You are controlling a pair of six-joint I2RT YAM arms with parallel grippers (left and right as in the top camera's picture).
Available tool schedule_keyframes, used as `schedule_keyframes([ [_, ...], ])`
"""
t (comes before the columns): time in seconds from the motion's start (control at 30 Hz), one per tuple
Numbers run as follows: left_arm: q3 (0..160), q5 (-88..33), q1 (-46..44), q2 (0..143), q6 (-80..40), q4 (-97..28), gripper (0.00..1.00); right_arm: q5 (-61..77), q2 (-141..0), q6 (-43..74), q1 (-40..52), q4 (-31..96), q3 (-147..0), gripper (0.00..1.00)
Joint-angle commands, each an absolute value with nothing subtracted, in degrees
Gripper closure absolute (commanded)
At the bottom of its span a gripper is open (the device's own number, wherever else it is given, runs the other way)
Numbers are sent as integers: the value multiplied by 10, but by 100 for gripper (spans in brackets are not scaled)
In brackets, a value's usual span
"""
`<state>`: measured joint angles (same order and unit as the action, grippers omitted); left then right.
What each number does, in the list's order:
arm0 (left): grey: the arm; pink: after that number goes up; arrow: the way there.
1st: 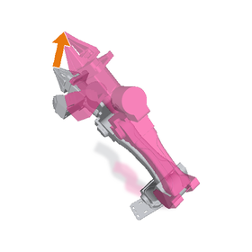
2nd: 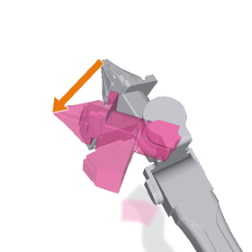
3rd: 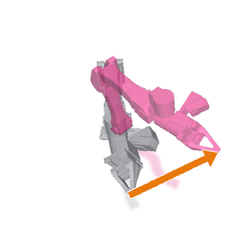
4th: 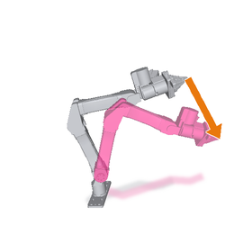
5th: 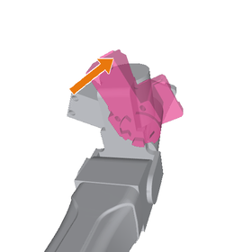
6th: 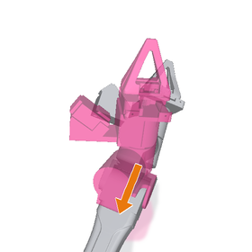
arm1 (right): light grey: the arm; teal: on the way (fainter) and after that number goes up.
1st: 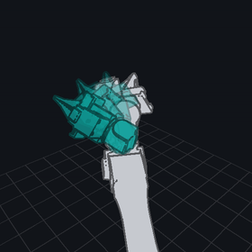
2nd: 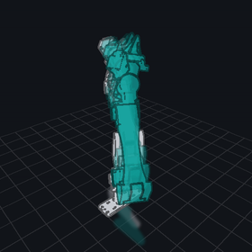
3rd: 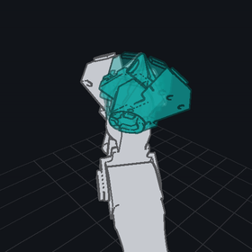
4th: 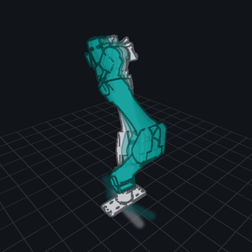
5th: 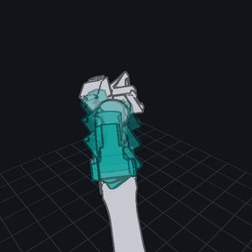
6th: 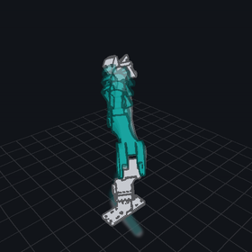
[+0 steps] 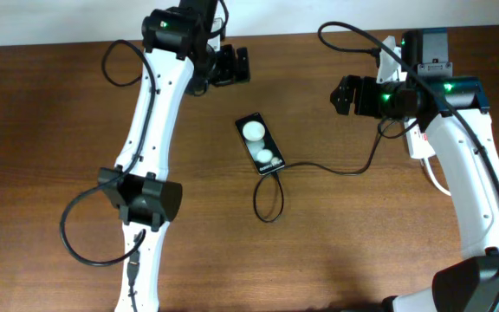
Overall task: Plug charger to phone and switch on socket
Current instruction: 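Open the left gripper and lift it away from the phone, then move the right gripper over the power strip's orange switch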
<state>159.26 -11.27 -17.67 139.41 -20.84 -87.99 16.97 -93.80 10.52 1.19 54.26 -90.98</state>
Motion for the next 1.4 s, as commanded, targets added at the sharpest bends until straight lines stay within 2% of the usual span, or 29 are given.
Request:
schedule_keyframes([
  [0.0, 1665, -31, -175, 1392, -167, -934, 1, 173, -926, 103, 11, 543, -919, 1],
  [0.07, 1696, -29, -175, 1392, -118, -957, 1, 173, -926, 103, 11, 543, -919, 1],
  [0.13, 1706, 16, -175, 1391, -116, -967, 1, 173, -926, 103, 11, 543, -919, 1],
  [0.5, 1706, 15, -175, 1391, -110, -967, 1, 173, -926, 103, 3, 576, -920, 1],
  [0.7, 1706, 15, -175, 1391, -110, -967, 1, 175, -932, 33, -125, 656, -1033, 1],
  [0.8, 1706, 15, -175, 1391, -110, -967, 1, 199, -1004, -37, -222, 744, -1136, 1],
  [0.93, 1706, 15, -175, 1391, -110, -967, 1, 226, -1167, -88, -287, 814, -1263, 1],
  [1.03, 1706, 15, -175, 1391, -110, -967, 1, 241, -1235, -104, -289, 778, -1265, 1],
  [1.07, 1706, 15, -175, 1391, -110, -967, 1, 281, -1258, -147, -287, 767, -1264, 1],
  [1.37, 1706, 15, -175, 1391, -110, -967, 1, 259, -1357, -141, -277, 731, -1262, 1],
])
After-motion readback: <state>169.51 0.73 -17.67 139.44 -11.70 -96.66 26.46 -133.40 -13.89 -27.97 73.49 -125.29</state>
